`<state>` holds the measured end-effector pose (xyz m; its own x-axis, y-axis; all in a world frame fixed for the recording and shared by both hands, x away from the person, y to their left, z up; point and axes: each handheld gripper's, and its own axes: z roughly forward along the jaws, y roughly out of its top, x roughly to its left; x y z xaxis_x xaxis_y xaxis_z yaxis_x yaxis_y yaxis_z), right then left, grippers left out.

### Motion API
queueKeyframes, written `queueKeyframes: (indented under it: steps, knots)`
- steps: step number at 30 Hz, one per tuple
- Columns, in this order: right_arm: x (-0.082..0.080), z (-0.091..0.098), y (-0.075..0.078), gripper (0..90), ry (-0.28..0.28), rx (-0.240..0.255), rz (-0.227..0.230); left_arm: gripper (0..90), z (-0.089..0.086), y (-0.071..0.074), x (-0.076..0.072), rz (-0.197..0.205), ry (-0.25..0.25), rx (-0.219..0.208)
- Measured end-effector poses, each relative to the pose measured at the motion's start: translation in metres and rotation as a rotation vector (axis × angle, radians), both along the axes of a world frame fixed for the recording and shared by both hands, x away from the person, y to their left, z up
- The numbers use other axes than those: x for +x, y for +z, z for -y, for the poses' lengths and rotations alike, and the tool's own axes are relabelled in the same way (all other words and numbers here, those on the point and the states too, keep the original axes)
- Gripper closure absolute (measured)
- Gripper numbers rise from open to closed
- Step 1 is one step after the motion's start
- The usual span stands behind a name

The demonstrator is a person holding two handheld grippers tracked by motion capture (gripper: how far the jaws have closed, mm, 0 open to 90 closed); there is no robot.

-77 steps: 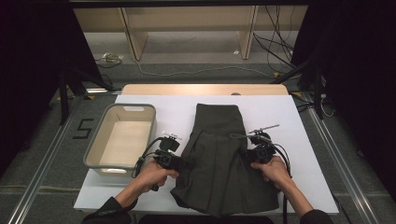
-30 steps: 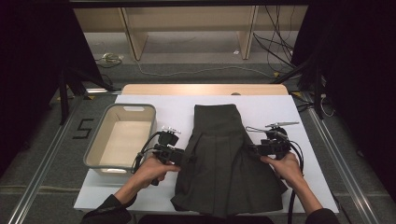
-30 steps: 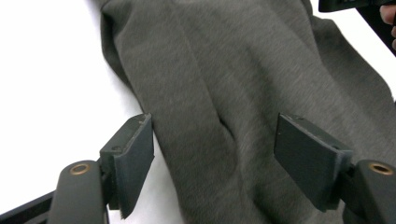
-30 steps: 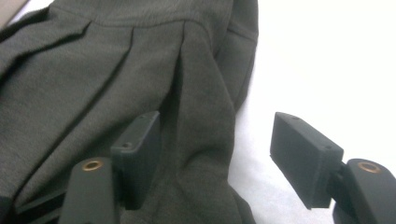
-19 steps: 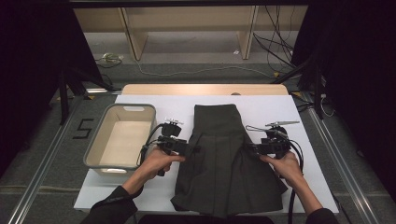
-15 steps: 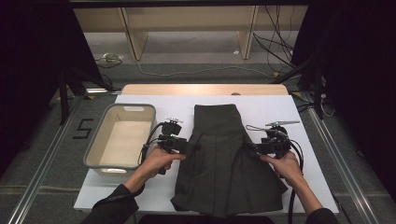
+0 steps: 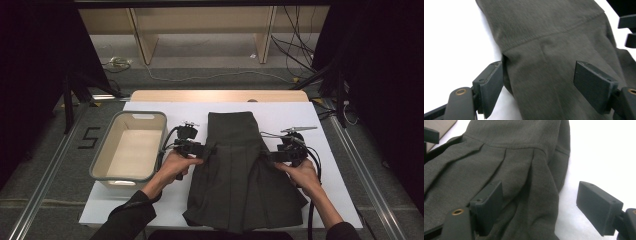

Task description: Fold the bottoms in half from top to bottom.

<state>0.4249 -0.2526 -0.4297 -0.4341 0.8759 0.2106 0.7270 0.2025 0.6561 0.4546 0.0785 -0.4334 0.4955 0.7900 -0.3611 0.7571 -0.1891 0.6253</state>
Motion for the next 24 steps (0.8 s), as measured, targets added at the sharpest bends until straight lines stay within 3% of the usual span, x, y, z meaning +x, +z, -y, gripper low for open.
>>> queueKeyframes:
  steps: [7,11,15,17,20,23,24]
  knots:
    - [0.006,0.003,0.002,20.9,0.003,-0.004,-0.004,23.8,-0.002,-0.005,0.012,-0.003,0.053,0.011]
    - [0.012,0.007,0.007,21.0,-0.012,0.008,0.004,24.5,0.001,-0.005,0.022,0.02,0.068,0.03]
    - [0.021,0.008,0.01,21.0,-0.017,0.016,-0.005,24.9,0.003,-0.005,0.03,0.008,0.082,0.024]
    - [0.027,0.007,0.011,21.0,-0.016,0.026,-0.011,25.6,0.004,-0.009,0.04,-0.036,0.1,-0.002]
    - [0.039,0.005,0.011,21.1,-0.023,0.059,-0.029,27.2,0.006,-0.013,0.049,-0.054,0.121,0.005]
    - [0.053,0.0,0.011,21.5,-0.036,0.053,-0.044,31.2,0.008,-0.016,0.053,-0.061,0.125,-0.007]
    - [0.058,-0.002,0.011,21.5,-0.04,0.041,-0.05,33.8,0.009,-0.018,0.056,-0.081,0.12,-0.018]
